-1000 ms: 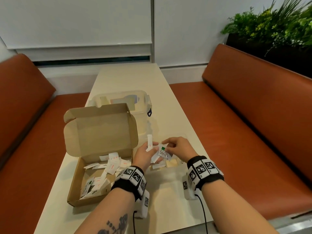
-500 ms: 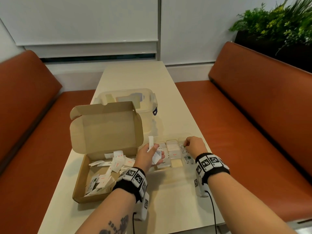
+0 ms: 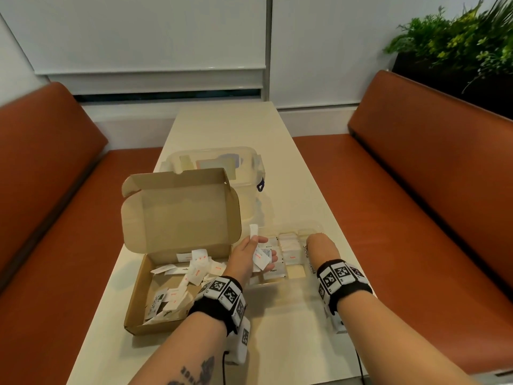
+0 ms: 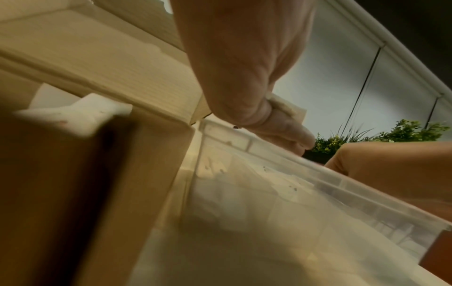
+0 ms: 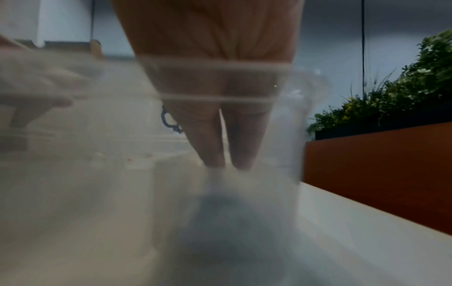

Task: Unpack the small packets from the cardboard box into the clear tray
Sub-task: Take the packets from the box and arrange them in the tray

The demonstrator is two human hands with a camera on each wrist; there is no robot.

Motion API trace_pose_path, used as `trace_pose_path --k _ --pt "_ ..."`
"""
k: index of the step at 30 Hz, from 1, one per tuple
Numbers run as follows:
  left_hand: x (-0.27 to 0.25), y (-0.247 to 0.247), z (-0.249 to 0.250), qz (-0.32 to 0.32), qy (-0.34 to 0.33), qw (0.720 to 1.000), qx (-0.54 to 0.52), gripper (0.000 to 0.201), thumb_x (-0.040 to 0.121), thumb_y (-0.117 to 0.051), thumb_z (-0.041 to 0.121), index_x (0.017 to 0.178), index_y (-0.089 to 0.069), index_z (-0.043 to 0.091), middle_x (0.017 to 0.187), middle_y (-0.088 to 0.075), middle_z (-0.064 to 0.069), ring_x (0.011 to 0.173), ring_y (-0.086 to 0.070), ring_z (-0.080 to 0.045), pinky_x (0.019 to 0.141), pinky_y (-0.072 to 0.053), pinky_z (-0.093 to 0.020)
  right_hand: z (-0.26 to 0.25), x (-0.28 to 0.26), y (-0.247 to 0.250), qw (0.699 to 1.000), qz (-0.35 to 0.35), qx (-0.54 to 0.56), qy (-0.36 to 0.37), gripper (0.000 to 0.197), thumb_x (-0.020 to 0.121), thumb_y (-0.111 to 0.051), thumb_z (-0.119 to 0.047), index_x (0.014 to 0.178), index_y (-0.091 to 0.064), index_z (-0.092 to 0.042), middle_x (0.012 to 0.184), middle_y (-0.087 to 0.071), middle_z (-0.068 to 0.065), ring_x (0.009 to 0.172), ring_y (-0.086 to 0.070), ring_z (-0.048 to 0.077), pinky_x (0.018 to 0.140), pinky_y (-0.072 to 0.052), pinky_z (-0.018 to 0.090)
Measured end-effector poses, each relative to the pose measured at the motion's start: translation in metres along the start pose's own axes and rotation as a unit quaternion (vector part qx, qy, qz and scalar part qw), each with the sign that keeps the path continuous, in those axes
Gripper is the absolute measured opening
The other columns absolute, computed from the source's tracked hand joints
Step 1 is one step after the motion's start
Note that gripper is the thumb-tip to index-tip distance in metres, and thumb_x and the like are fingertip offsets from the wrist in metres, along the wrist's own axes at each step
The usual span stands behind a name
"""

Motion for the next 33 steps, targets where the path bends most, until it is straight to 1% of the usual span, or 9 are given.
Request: trace_pose_path --k 5,9,11,14,20,24,26,30,33 --pt "0.000 0.004 0.000 0.008 0.001 1.000 0.005 0.025 0.102 -0.042 0.027 0.098 -0.060 0.010 0.090 -0.068 -0.020 0.078 -0.069 -0.026 0.062 -0.058 -0.031 -0.036 -0.014 0.031 0.984 0.091 0.131 0.077 0.022 0.092 -0.051 -0.011 0.108 -0.066 -0.009 0.107 -0.066 0.006 0.098 -0.061 0.020 0.083 -0.047 0.027" --pt "0.000 0.007 0.005 0.016 -0.034 0.998 0.047 0.021 0.101 -0.045 0.024 0.100 -0.063 0.013 0.100 -0.066 -0.015 0.094 -0.065 -0.029 0.083 -0.057 -0.046 -0.084 -0.038 0.025 0.925 -0.033 0.344 0.160 0.018 0.078 -0.075 -0.027 0.090 -0.068 -0.016 0.077 -0.065 -0.009 0.063 -0.057 0.001 0.060 -0.042 0.011" --pt "-0.001 0.011 0.009 0.029 -0.050 0.995 0.075 0.019 0.099 -0.048 0.027 0.094 -0.065 0.022 0.101 -0.066 -0.006 0.100 -0.063 -0.027 0.087 -0.054 -0.050 -0.093 -0.041 0.022 0.924 -0.046 0.338 0.174 0.029 0.071 -0.081 -0.026 0.093 -0.065 -0.017 0.081 -0.061 -0.010 0.064 -0.053 0.000 0.057 -0.038 0.008" --pt "-0.006 0.018 0.015 0.051 -0.061 0.991 0.103 0.024 0.099 -0.047 0.033 0.085 -0.065 0.028 0.091 -0.066 0.005 0.091 -0.062 -0.019 0.071 -0.055 -0.036 -0.097 -0.043 0.017 0.936 -0.044 0.302 0.178 0.037 0.067 -0.084 -0.024 0.097 -0.063 -0.018 0.093 -0.055 -0.008 0.070 -0.051 0.003 0.060 -0.039 0.010" --pt "-0.009 0.017 0.009 0.049 -0.025 0.998 0.038 0.027 0.102 -0.039 0.032 0.096 -0.062 0.019 0.103 -0.064 -0.010 0.082 -0.064 -0.021 0.053 -0.054 -0.029 -0.101 -0.047 0.018 0.934 -0.015 0.307 0.180 0.031 0.069 -0.081 -0.013 0.097 -0.067 -0.015 0.100 -0.057 0.001 0.076 -0.054 0.010 0.067 -0.046 0.014" --pt "-0.008 0.014 0.007 0.041 -0.014 0.999 0.012 0.027 0.102 -0.040 0.029 0.096 -0.061 0.014 0.102 -0.064 -0.013 0.083 -0.064 -0.025 0.064 -0.059 -0.039 -0.095 -0.048 0.018 0.912 -0.006 0.376 0.165 0.015 0.071 -0.074 0.000 0.076 -0.065 -0.010 0.075 -0.063 -0.010 0.064 -0.053 -0.004 0.053 -0.040 0.006" --pt "-0.007 0.015 0.007 0.044 -0.009 0.999 0.013 0.028 0.102 -0.040 0.027 0.092 -0.061 0.012 0.102 -0.063 -0.018 0.084 -0.063 -0.028 0.068 -0.059 -0.041 -0.090 -0.046 0.018 0.912 -0.006 0.380 0.153 0.013 0.073 -0.072 0.000 0.073 -0.064 -0.010 0.065 -0.060 -0.009 0.062 -0.054 -0.002 0.052 -0.040 0.005" --pt "-0.006 0.016 0.009 0.057 -0.027 0.996 0.058 0.029 0.102 -0.040 0.025 0.086 -0.061 0.014 0.100 -0.063 -0.020 0.088 -0.061 -0.030 0.082 -0.053 -0.045 -0.093 -0.050 0.013 0.901 -0.048 0.399 0.160 0.022 0.071 -0.078 -0.007 0.084 -0.060 -0.012 0.068 -0.062 0.000 0.075 -0.064 0.011 0.065 -0.050 0.016" --pt "-0.007 0.017 0.013 0.070 -0.049 0.991 0.101 0.029 0.102 -0.038 0.027 0.086 -0.061 0.018 0.095 -0.063 -0.007 0.094 -0.056 -0.023 0.084 -0.044 -0.038 -0.100 -0.052 0.008 0.906 -0.075 0.382 0.169 0.033 0.070 -0.079 -0.008 0.094 -0.056 -0.014 0.064 -0.054 -0.004 0.061 -0.053 0.010 0.064 -0.046 0.022"
Point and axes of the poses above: each hand's wrist, its own x-axis towards the middle knuckle, its own y-axis out of the back of the hand, z = x × y, the point moved 9 cm from there along x, towards the middle knuckle
